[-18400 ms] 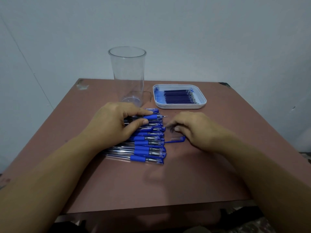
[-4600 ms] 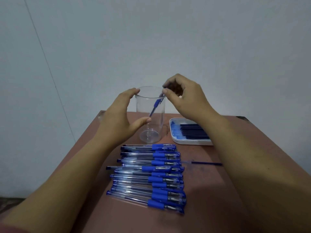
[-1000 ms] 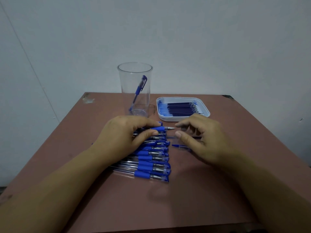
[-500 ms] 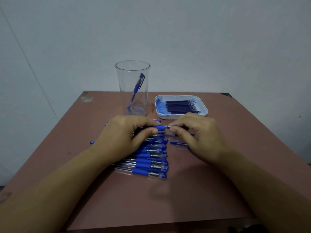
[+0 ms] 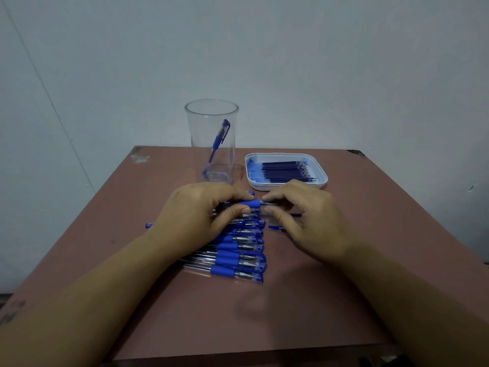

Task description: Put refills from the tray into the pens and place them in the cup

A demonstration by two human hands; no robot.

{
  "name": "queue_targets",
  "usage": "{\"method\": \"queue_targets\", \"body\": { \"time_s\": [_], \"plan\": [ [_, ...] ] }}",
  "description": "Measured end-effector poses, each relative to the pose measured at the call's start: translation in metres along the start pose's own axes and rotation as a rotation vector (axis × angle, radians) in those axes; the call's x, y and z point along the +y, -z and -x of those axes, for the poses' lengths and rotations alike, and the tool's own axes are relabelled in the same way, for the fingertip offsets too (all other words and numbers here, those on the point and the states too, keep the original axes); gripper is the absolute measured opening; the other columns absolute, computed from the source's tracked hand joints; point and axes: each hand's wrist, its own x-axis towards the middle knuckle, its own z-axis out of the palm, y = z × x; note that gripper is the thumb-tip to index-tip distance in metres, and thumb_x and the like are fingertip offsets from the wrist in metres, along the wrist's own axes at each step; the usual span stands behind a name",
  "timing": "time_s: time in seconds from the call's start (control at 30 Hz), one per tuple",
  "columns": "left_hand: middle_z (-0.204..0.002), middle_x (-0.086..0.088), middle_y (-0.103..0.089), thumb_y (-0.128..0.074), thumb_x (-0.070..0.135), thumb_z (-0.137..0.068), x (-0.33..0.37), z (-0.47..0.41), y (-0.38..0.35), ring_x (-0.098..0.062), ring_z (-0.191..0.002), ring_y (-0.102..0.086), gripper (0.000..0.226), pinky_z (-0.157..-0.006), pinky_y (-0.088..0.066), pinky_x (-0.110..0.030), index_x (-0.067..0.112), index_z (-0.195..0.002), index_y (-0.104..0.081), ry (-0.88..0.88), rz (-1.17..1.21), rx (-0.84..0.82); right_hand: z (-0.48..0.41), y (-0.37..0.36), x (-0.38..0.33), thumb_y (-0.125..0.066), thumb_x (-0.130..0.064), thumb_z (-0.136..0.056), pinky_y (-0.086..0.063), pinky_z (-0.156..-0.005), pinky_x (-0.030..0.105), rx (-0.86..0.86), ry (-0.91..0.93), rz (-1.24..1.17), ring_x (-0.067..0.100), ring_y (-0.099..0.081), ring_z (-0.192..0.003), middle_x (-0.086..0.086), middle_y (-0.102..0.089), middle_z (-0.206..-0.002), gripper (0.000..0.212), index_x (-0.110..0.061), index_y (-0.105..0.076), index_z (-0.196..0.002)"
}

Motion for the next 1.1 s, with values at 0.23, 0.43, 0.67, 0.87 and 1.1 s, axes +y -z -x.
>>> {"method": "queue_targets", "body": {
  "time_s": [0.23, 0.43, 0.67, 0.87, 1.1],
  "plan": [
    [-0.091, 0.017, -0.072, -0.055, 0.048, -0.089, -0.0015, -0.0009, 0.0004, 0.006, -0.079, -0.058, 0.032, -0.068, -0.05, -0.017, 0.03, -0.109, -0.073, 0.012, 0.004, 0.006, 0.0001, 0.0012, -0.0001, -0.059, -0.027, -0.093, -0.039, -0.073, 0.005, -0.012, -0.059, -0.004, 0.002, -0.055, -0.08, -0.006, -0.065, -0.088, 0.02, -0.013, -0.07, -0.102],
    [-0.092, 0.017, -0.072, -0.054, 0.048, -0.089, -0.0014, -0.0009, -0.0003, 0.008, -0.081, -0.056, 0.033, -0.07, -0.044, -0.01, 0.03, -0.109, -0.073, 0.006, 0.003, -0.002, 0.0014, 0.0005, -0.0005, -0.069, -0.019, -0.087, -0.042, -0.075, 0.005, -0.027, -0.06, -0.041, 0.001, -0.057, -0.082, -0.008, -0.063, -0.09, 0.018, -0.012, -0.067, -0.104],
    [-0.092, 0.015, -0.072, -0.054, 0.047, -0.09, -0.0019, -0.0009, -0.001, 0.008, -0.08, -0.054, 0.033, -0.07, -0.044, -0.012, 0.029, -0.109, -0.072, -0.016, -0.018, -0.004, 0.0, -0.0028, 0.0009, -0.065, -0.021, -0.089, -0.045, -0.071, 0.012, -0.016, -0.039, 0.004, 0.005, -0.057, -0.079, -0.004, -0.065, -0.086, 0.015, -0.012, -0.07, -0.1],
    [-0.09, 0.015, -0.071, -0.057, 0.045, -0.09, -0.0008, -0.0004, -0.0011, 0.004, -0.077, -0.058, 0.029, -0.066, -0.05, -0.019, 0.029, -0.108, -0.073, -0.018, -0.058, 0.025, 0.0005, -0.0028, 0.0025, -0.057, -0.032, -0.093, -0.042, -0.074, 0.01, -0.017, -0.03, 0.05, 0.004, -0.056, -0.081, -0.005, -0.065, -0.09, 0.026, -0.013, -0.069, -0.107],
    [-0.088, 0.014, -0.071, -0.053, 0.046, -0.089, 0.0035, -0.0002, -0.0025, 0.0, -0.076, -0.061, 0.029, -0.066, -0.044, -0.018, 0.03, -0.105, -0.072, -0.004, -0.121, 0.026, 0.0001, -0.0054, 0.0024, -0.061, -0.029, -0.091, -0.043, -0.074, 0.012, -0.025, -0.045, 0.098, 0.005, -0.054, -0.08, -0.008, -0.063, -0.089, 0.02, -0.014, -0.067, -0.103]
  ]
}}
